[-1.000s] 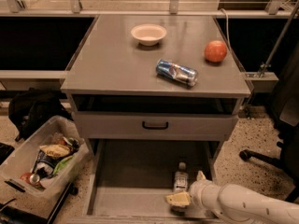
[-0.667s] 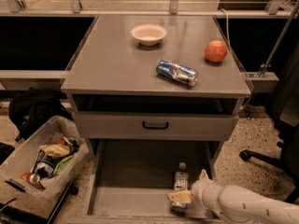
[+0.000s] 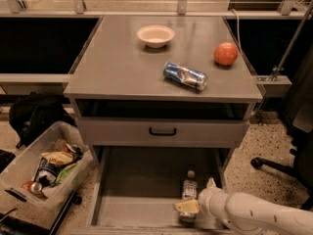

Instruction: Pick blue plastic bottle from middle drawer and place on counter

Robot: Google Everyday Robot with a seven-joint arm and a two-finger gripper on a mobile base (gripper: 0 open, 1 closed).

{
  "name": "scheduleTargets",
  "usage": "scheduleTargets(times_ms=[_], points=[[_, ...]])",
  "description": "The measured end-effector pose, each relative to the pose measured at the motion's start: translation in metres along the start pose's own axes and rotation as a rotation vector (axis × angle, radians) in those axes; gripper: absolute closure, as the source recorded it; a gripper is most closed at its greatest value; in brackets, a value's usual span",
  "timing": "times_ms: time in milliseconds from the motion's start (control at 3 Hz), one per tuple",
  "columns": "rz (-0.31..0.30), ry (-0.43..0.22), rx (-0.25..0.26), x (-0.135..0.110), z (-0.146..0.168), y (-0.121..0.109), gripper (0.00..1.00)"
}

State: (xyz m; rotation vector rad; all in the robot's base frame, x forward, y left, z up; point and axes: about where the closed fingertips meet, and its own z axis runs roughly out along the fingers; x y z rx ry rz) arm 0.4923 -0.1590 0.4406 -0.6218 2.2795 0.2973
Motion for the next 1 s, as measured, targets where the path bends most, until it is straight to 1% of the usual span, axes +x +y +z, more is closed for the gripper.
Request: scheduleTargets(times_ms=[333,667,1000], points=[[-0.011,0.118,0.04,0.043,0.019,0.0,0.0],[-0.075,0.25,0.097,0.075,0.056,0.003,0.0],[-0.076,0.25,0.097,0.075,0.056,0.003,0.0]])
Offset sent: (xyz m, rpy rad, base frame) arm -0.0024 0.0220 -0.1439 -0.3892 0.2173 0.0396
